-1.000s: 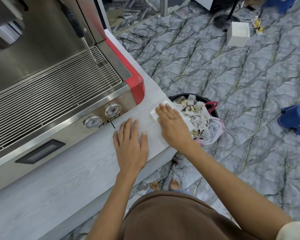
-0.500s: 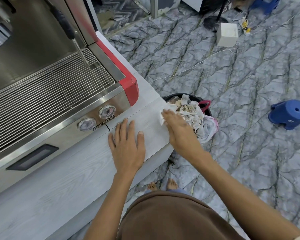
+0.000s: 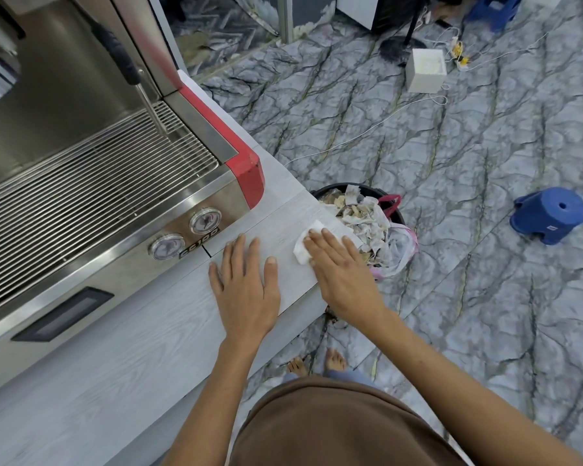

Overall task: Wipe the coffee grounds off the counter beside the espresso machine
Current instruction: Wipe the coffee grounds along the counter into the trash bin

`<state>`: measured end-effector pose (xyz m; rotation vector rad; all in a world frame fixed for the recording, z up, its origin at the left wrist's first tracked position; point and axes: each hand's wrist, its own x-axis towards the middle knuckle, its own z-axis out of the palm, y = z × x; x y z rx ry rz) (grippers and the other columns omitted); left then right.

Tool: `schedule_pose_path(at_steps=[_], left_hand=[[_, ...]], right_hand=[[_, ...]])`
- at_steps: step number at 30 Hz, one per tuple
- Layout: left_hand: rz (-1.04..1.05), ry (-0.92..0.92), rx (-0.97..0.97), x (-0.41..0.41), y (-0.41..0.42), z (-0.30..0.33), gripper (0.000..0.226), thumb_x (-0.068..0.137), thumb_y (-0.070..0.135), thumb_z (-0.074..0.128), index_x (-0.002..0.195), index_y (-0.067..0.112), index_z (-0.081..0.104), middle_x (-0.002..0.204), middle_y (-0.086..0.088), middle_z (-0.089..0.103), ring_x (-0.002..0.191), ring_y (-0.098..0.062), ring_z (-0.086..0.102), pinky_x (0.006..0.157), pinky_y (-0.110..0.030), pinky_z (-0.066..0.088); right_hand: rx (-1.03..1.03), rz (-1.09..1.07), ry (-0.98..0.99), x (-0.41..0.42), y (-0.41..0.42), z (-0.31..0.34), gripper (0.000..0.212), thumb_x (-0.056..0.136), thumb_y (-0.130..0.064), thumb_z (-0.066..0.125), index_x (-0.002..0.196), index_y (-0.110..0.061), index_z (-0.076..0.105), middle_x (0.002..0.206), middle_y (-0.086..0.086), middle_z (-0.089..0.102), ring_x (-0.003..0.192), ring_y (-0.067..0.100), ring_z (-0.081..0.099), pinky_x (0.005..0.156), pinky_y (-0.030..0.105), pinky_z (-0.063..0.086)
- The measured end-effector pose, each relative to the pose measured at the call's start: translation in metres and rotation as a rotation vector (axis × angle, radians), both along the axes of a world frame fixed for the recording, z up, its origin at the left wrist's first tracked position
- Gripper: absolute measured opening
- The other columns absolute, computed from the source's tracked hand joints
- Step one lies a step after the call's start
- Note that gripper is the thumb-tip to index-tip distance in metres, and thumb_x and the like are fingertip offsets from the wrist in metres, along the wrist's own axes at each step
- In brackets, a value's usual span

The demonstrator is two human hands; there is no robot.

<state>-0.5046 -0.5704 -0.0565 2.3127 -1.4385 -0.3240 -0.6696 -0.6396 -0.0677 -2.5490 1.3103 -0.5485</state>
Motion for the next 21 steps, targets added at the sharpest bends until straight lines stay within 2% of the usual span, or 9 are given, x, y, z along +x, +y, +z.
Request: schedule_pose_path(at_steps=[5, 11, 13, 17, 21], left_hand=[[-0.014, -0.032, 0.007, -0.001, 0.000, 0.000, 0.067, 0.098, 0.056, 0.015, 0.155, 0.026, 0.033, 0.167, 0.001, 0.021, 0.155, -0.018, 0.009, 0.125, -0.050, 0.000], [-0.030, -0.058, 0.036, 0.000, -0.002, -0.002, 0.064, 0.099, 0.056, 0.020, 0.155, 0.027, 0.033, 0.167, 0.000, 0.020, 0.155, -0.018, 0.007, 0.124, -0.051, -0.001], [-0.033, -0.057, 0.043, 0.000, -0.003, -0.002, 0.064, 0.099, 0.056, 0.020, 0.155, 0.027, 0.033, 0.167, 0.000, 0.019, 0.155, -0.018, 0.006, 0.124, -0.051, -0.002], [-0.043, -0.051, 0.050, 0.001, -0.004, 0.000, 0.066, 0.098, 0.056, 0.018, 0.155, 0.027, 0.032, 0.167, 0.000, 0.017, 0.155, -0.018, 0.004, 0.123, -0.051, -0.004], [-0.069, -0.024, 0.043, 0.002, -0.011, 0.002, 0.067, 0.097, 0.057, 0.016, 0.156, 0.028, 0.030, 0.167, 0.001, 0.017, 0.155, -0.017, 0.004, 0.123, -0.050, -0.005]], right_hand=[[0.042, -0.049, -0.009, -0.008, -0.024, 0.005, 0.046, 0.100, -0.028, 0.032, 0.138, -0.011, 0.049, 0.148, 0.006, 0.043, 0.141, 0.022, 0.031, 0.114, 0.049, 0.025], [0.080, -0.028, -0.073, -0.011, -0.040, 0.003, 0.044, 0.098, -0.028, 0.039, 0.135, -0.007, 0.051, 0.146, 0.013, 0.045, 0.137, 0.029, 0.038, 0.109, 0.047, 0.037], [0.092, -0.034, -0.096, -0.011, -0.044, 0.003, 0.042, 0.098, -0.026, 0.043, 0.135, -0.007, 0.052, 0.146, 0.013, 0.045, 0.134, 0.030, 0.042, 0.107, 0.047, 0.040], [0.082, -0.072, -0.173, -0.011, -0.049, 0.004, 0.035, 0.096, -0.015, 0.052, 0.130, -0.005, 0.057, 0.141, 0.013, 0.051, 0.123, 0.032, 0.054, 0.091, 0.046, 0.052], [0.054, -0.083, -0.202, -0.015, -0.056, 0.003, 0.031, 0.094, -0.004, 0.056, 0.124, 0.002, 0.060, 0.132, 0.021, 0.056, 0.120, 0.034, 0.056, 0.097, 0.046, 0.049]])
